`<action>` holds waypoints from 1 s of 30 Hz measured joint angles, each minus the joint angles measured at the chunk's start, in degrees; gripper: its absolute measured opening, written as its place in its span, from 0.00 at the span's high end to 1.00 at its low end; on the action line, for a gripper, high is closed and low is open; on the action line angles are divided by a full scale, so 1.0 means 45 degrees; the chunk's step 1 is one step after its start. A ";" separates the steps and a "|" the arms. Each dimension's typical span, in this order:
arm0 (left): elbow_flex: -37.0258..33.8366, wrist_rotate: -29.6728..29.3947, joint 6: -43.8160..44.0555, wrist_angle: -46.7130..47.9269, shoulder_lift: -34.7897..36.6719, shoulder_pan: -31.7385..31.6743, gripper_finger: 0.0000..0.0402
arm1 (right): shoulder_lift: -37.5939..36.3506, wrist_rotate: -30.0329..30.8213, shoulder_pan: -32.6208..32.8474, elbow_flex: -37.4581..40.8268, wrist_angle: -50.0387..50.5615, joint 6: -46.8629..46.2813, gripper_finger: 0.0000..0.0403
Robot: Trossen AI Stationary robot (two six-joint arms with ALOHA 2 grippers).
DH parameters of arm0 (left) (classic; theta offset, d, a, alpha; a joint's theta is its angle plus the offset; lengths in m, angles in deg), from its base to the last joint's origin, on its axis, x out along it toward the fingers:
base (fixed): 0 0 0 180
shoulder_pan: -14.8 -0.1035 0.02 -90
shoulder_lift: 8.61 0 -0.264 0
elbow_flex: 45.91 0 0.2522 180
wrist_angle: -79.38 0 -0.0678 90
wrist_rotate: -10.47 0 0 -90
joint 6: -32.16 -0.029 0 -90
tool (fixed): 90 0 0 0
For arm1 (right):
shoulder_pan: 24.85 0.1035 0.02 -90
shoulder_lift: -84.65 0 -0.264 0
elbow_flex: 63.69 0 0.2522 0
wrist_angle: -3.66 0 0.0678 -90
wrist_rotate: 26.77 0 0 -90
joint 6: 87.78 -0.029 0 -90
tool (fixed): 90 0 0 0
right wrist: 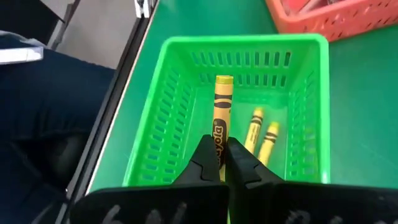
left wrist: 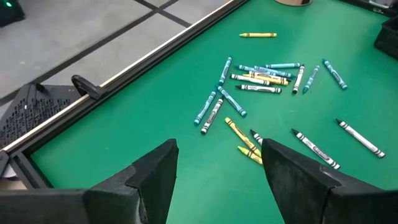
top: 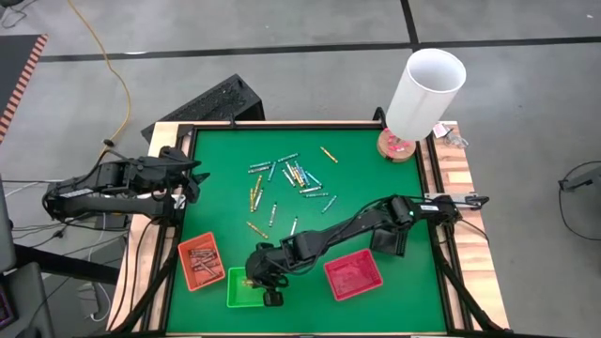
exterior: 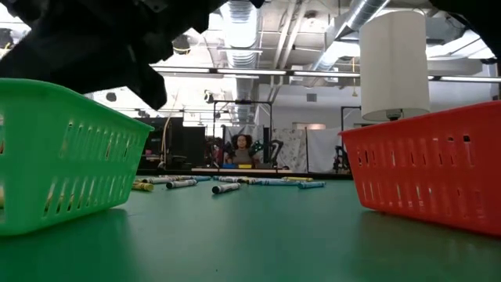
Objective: Sort crayons
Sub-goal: Put the yellow crayon into the green bin, then put the blue crayon into the black bin
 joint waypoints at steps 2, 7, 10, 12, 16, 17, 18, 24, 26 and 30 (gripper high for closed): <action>0.0000 -0.0009 0.0000 0.0000 0.0000 0.0000 0.44 | 0.0000 -0.0002 -0.0015 0.0000 0.0198 0.0008 1.00; 0.0000 -0.0026 0.0000 0.0003 0.0000 0.0000 0.44 | 0.0250 -0.0010 -0.0124 0.0029 0.0361 -0.0005 1.00; 0.0000 -0.0039 -0.0005 0.0005 0.0000 0.0000 0.44 | 0.0246 -0.0010 -0.0126 0.0013 0.0287 -0.0003 0.99; 0.0000 -0.0034 -0.0005 0.0010 0.0000 0.0000 0.44 | 0.0243 -0.0029 -0.0120 0.0000 0.0217 -0.0068 0.96; 0.0000 -0.0034 -0.0010 0.0010 0.0000 0.0000 0.44 | 0.0243 -0.0034 -0.0120 0.0005 0.0311 -0.0098 0.89; 0.0000 -0.0034 -0.0010 0.0010 0.0000 0.0000 0.44 | 0.0243 -0.0034 -0.0120 0.0005 0.0301 -0.0134 0.88; 0.0000 -0.0034 -0.0010 0.0010 0.0000 0.0000 0.44 | 0.0243 -0.0044 -0.0120 0.0005 0.0293 -0.0222 0.86; 0.0000 -0.0034 -0.0117 0.0010 0.0000 0.0000 0.44 | 0.0243 -0.0249 -0.0175 0.0005 0.0322 -0.0233 0.84; 0.0000 -0.0034 -0.0117 0.0014 0.0000 0.0000 0.44 | 0.0241 -0.0321 -0.0186 0.0005 0.0403 -0.0218 0.84; 0.0000 -0.0029 -0.0117 0.0015 0.0000 0.0000 0.44 | -0.0154 -0.0330 -0.0345 0.0019 0.1085 0.0341 0.84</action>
